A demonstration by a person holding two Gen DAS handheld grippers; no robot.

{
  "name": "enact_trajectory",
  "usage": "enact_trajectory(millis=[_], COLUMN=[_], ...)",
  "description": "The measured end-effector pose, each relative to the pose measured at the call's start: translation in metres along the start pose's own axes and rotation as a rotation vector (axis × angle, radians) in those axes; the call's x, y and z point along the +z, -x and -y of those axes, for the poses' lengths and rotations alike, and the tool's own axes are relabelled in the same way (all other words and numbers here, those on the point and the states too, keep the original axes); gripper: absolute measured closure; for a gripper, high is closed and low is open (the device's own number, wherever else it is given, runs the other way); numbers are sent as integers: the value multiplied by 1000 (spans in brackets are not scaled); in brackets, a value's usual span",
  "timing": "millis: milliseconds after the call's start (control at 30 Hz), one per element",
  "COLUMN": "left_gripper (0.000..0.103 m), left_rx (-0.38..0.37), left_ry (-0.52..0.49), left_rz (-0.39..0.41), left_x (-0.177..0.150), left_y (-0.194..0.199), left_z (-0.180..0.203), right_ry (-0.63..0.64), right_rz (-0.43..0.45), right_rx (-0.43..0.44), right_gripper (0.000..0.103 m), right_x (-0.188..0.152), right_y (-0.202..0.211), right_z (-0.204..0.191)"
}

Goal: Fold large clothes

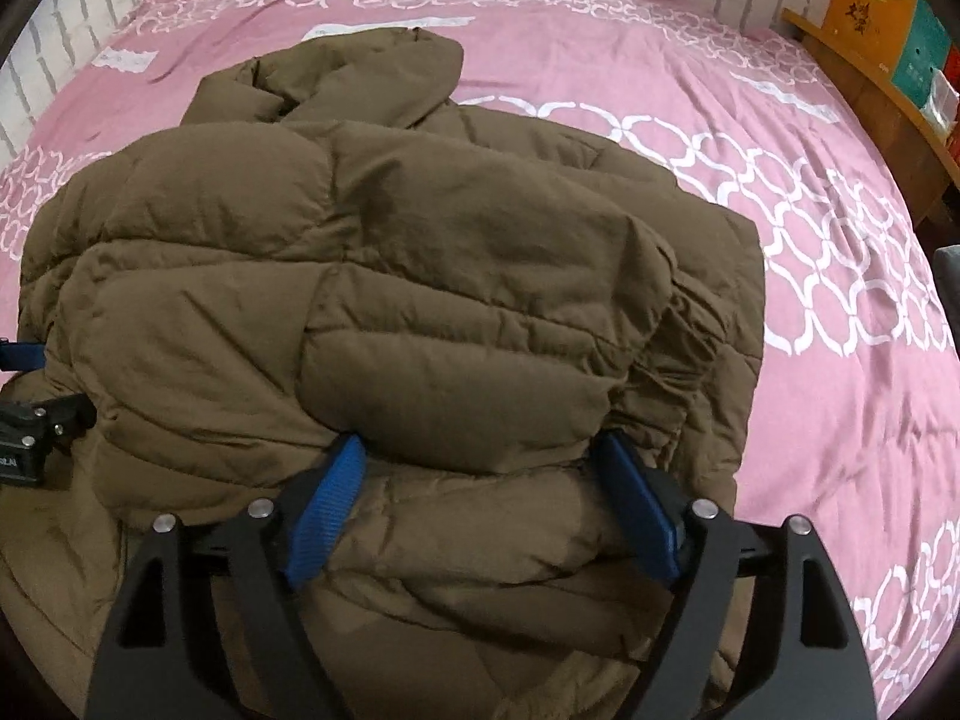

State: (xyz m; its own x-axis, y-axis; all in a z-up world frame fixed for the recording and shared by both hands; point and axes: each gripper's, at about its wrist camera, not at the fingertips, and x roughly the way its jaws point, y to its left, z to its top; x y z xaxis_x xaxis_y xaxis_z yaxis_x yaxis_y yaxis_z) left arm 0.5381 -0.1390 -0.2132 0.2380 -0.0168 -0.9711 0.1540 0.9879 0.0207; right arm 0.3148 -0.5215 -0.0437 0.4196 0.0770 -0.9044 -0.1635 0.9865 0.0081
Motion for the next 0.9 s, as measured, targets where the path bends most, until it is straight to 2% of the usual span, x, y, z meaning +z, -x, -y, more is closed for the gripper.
enact_trajectory(millis=[133,233,300,500,567,767,900], left_gripper=[3,3,3,3,3,3,3], left_rx=[6,-3,-20,-61,-94,-82,-90], left_ry=[9,4,-4,41,66,79,139], left_rz=[-32,-34,-20,47,55,80,79], left_x=[18,15,-7,-71,-94,-145,-177], left_y=[-6,7,25,69,82,101,107], left_z=[7,6,0,-17,-19,-12,-31], right_ry=[-16,-42,-55,-91,-115,-132,-107], right_rz=[-14,7,39,63,60,76,108], right_rx=[-3,15,36,9,12,-18,-34], right_gripper=[21,21,21,21,21,21,21], right_x=[1,-5,-17,-83,-104,-153,-182], right_y=[2,25,46,108,118,146,164], right_z=[0,4,9,31,38,49,54])
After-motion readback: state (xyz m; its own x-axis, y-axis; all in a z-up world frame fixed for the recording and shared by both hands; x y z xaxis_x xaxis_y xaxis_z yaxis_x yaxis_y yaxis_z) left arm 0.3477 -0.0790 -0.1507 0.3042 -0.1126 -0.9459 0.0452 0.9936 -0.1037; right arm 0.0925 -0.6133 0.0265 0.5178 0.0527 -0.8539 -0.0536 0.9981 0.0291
